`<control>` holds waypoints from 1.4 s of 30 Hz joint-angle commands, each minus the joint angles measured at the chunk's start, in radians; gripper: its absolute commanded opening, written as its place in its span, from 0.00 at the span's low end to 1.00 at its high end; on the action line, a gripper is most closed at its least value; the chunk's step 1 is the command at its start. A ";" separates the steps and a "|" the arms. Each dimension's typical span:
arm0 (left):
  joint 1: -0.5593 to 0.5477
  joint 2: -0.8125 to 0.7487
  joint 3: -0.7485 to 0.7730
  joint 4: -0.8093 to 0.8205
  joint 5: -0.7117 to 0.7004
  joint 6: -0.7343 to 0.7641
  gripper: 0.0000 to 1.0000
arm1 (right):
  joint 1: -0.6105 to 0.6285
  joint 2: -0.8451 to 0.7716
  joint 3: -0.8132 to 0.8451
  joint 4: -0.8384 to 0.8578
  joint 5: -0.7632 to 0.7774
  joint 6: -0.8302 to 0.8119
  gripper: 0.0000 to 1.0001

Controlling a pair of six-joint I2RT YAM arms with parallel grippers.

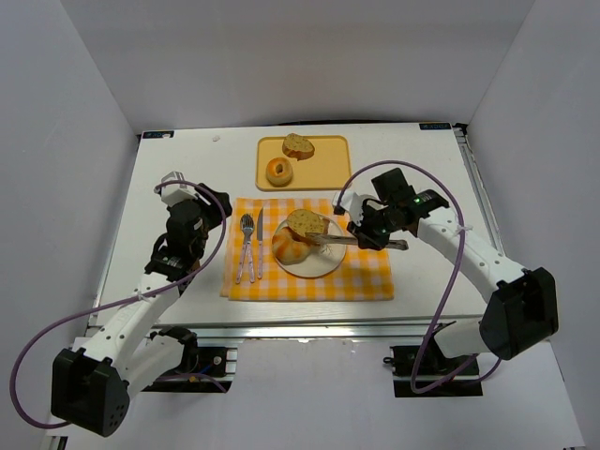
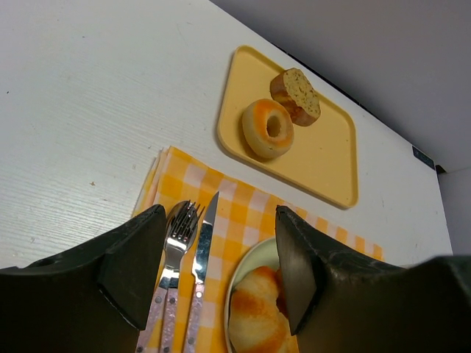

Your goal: Place the bread

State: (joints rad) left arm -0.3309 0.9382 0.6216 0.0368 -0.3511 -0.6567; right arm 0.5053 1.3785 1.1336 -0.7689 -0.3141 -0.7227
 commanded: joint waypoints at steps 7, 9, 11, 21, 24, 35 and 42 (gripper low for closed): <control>0.003 -0.004 0.017 0.023 0.014 -0.017 0.71 | -0.001 -0.045 -0.021 0.008 -0.034 0.023 0.40; 0.003 -0.003 0.018 0.023 0.015 -0.017 0.71 | -0.001 -0.050 -0.018 0.019 -0.019 0.029 0.41; 0.003 -0.001 0.021 0.023 0.017 -0.015 0.71 | -0.002 -0.055 -0.014 0.022 -0.010 0.031 0.42; 0.003 -0.013 0.021 0.012 0.017 -0.014 0.71 | -0.016 -0.084 0.071 0.010 -0.039 0.039 0.40; 0.003 -0.016 0.023 0.011 0.018 -0.015 0.70 | -0.016 -0.095 0.103 0.010 -0.056 0.049 0.35; 0.003 -0.021 0.027 0.018 0.026 -0.021 0.66 | -0.202 -0.065 0.192 0.115 -0.097 0.179 0.05; 0.003 0.016 0.038 0.051 0.087 -0.012 0.26 | -0.549 0.005 0.155 0.333 -0.131 0.394 0.00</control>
State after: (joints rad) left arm -0.3309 0.9443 0.6220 0.0578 -0.3065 -0.6785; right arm 0.0513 1.3685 1.3117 -0.5762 -0.4217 -0.4603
